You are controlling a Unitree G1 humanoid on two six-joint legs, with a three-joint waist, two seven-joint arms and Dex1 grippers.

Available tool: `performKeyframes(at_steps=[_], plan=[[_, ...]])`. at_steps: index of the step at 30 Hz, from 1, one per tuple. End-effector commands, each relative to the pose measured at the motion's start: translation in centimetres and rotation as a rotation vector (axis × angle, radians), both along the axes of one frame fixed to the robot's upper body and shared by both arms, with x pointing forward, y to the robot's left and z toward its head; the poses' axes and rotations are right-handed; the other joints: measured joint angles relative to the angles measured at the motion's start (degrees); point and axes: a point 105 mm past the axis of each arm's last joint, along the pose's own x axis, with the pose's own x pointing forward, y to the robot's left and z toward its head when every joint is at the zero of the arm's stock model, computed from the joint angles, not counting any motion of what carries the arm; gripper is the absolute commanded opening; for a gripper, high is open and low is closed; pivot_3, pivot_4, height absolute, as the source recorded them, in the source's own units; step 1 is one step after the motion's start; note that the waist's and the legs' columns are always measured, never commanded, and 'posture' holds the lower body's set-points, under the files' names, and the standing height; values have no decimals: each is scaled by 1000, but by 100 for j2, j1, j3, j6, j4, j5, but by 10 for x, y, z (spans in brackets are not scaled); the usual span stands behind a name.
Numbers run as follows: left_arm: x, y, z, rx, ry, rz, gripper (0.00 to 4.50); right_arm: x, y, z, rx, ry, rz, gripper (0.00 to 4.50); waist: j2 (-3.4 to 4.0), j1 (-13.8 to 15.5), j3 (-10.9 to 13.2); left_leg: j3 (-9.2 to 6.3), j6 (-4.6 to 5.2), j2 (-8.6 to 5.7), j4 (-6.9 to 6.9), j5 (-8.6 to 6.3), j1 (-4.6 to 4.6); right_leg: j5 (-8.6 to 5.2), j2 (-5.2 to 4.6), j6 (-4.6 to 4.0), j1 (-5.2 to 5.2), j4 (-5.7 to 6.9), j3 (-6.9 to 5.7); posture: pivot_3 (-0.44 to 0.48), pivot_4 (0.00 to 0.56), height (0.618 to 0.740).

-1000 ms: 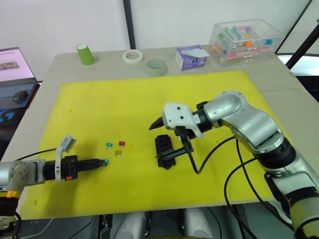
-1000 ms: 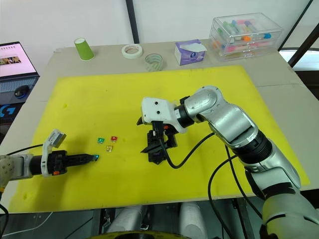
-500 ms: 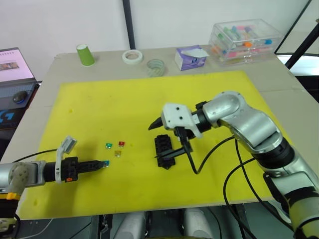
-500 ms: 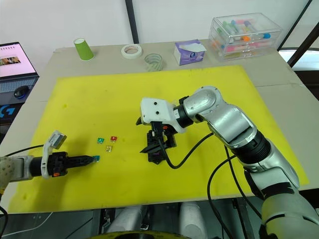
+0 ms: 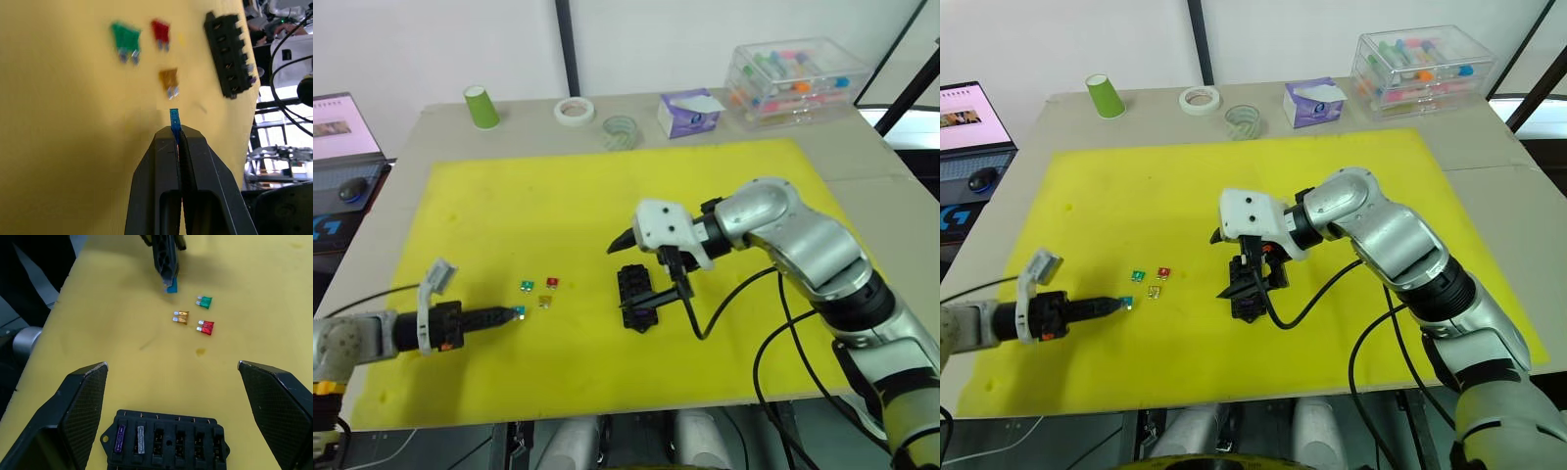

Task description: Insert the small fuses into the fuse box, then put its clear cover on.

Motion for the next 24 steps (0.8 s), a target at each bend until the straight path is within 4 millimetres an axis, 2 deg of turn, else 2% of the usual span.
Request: performKeyframes(at_steps=[1, 5, 10, 15, 18, 21, 24], plan=[[4, -25, 49, -29, -242, -96, 27, -2, -7, 26, 75, 12, -41, 4500, -4, 14, -2, -1, 0, -1, 2, 0, 1, 0, -1, 0, 4, -1, -1, 0, 150, 740], [6, -83, 95, -60, -586, -244, 27, 0, -22, 50, 148, 206, -156, 4500, -7, 4, -1, -2, 0, -2, 6, 0, 0, 1, -3, 0, 6, -3, -2, 0, 150, 740], [3, -121, 114, -106, -759, -339, 27, -6, -29, 74, 215, 361, -199, 4500, -9, -71, -3, 2, 0, 4, -5, 0, 4, 1, 3, -1, 2, -5, 1, 0, 150, 740], [2, -137, 116, -111, -818, -407, 27, -12, -30, 83, 230, 416, -206, 4500, -9, -33, -3, 4, 0, 3, -3, 0, 2, 1, 2, -1, 0, -4, 5, 0, 150, 740], [3, -138, 114, -109, -829, -414, 0, -13, -28, 85, 234, 428, -208, 3844, -9, -20, -3, 4, 0, 1, -1, 0, 1, 1, 0, -1, 1, -5, 5, 0, 150, 740], [6, -138, 114, -110, -838, -411, 0, -15, -26, 81, 220, 432, -214, 2875, -10, -17, -2, 4, 0, -1, 1, 0, 1, 1, -1, 0, 2, -4, 4, 0, 150, 740], [7, -137, 114, -110, -845, -408, 0, -14, -23, 77, 214, 438, -219, 2875, -10, -22, -2, 4, 0, 0, 0, 0, 1, 1, 0, 0, 1, -4, 4, 0, 150, 740]])
